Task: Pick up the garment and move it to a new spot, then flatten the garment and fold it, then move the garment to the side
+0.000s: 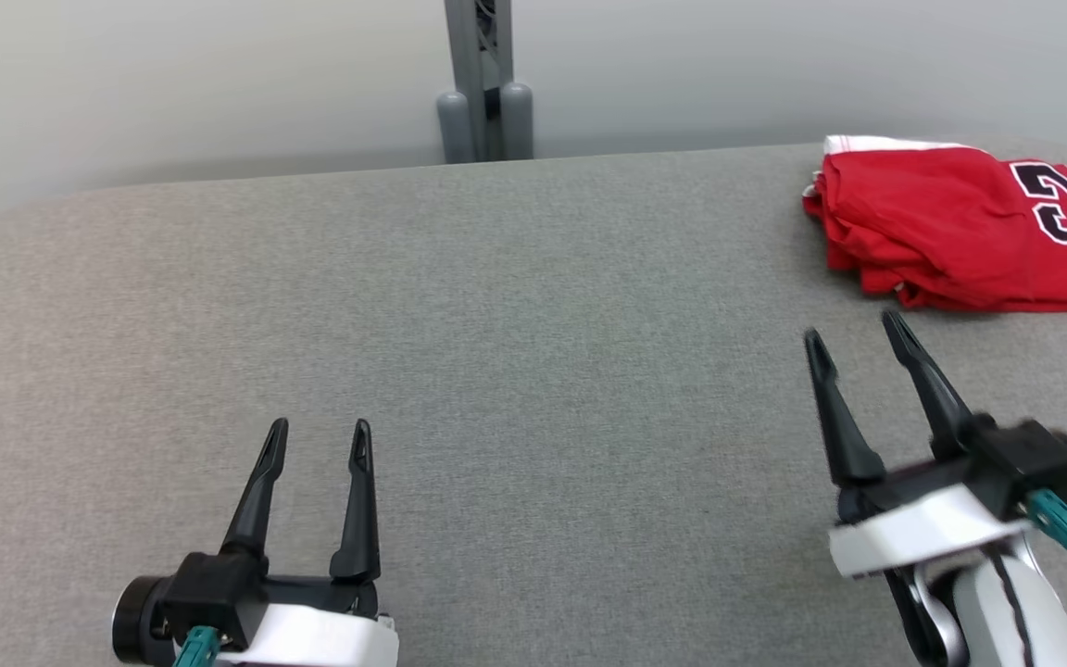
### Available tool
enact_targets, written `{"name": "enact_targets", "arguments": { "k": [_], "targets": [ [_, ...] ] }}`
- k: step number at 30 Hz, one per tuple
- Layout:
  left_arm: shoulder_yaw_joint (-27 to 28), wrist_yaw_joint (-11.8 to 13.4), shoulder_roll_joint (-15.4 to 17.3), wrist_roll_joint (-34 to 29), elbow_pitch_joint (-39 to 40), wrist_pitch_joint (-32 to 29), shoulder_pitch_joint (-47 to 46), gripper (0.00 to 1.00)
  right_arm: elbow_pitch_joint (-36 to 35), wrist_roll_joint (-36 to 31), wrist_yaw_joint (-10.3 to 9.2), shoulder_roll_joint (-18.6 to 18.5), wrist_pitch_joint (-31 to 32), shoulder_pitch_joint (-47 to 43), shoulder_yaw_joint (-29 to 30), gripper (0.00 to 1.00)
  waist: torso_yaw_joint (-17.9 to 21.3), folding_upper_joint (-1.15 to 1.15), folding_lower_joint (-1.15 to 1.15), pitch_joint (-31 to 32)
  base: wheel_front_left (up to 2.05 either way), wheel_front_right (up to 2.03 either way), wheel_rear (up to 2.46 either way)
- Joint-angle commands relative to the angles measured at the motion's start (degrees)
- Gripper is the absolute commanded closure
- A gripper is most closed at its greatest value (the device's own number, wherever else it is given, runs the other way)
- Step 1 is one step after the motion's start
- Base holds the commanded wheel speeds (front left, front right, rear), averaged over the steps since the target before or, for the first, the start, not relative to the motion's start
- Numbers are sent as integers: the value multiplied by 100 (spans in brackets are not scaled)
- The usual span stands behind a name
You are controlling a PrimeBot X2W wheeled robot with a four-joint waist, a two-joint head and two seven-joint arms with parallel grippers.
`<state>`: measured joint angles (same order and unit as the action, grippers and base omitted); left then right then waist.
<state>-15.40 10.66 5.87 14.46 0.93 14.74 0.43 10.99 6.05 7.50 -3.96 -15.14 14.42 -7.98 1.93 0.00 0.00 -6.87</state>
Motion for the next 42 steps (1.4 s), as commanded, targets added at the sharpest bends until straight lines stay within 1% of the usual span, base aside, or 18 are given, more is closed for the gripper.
{"name": "enact_targets", "arguments": {
  "k": [1,5,7,12,17,23,29,36,37,42],
  "targets": [
    [90,15,-30,33,-10,39,111,0,-123,106,-2,26,1,-312,189,0,-121,0,0,97,0,0,0],
    [347,-35,-85,-23,101,46,318,0,-263,331,-2,75,1,-806,432,0,-213,0,0,173,0,0,0],
    [417,-61,-102,-36,117,46,375,0,-294,334,-2,76,1,-906,482,0,-232,0,0,197,0,0,0],
    [736,-291,-194,-193,148,45,669,0,-528,218,-2,90,1,-1374,553,0,-312,0,0,351,0,0,0],
    [866,-444,-240,-297,81,45,767,0,-613,208,-2,92,1,-1582,549,0,-378,0,0,455,0,0,0],
    [933,-562,-275,-358,1,45,813,0,-655,267,-2,94,1,-1657,535,0,-420,0,0,514,0,0,0],
    [939,-609,-284,-409,-74,46,808,0,-665,288,-2,95,1,-1697,517,0,-427,0,0,542,0,0,0],
    [901,-564,-286,-335,-87,46,774,0,-687,292,-2,94,1,-1673,507,0,-397,0,0,501,0,0,0],
    [891,-573,-302,-369,-81,24,770,100,-660,294,0,109,0,-1650,504,100,-397,0,0,501,0,0,0],
    [864,-574,-334,-350,-323,-11,842,100,-423,324,0,162,3,-1761,490,100,-395,0,0,498,0,0,0]
  ]
}}
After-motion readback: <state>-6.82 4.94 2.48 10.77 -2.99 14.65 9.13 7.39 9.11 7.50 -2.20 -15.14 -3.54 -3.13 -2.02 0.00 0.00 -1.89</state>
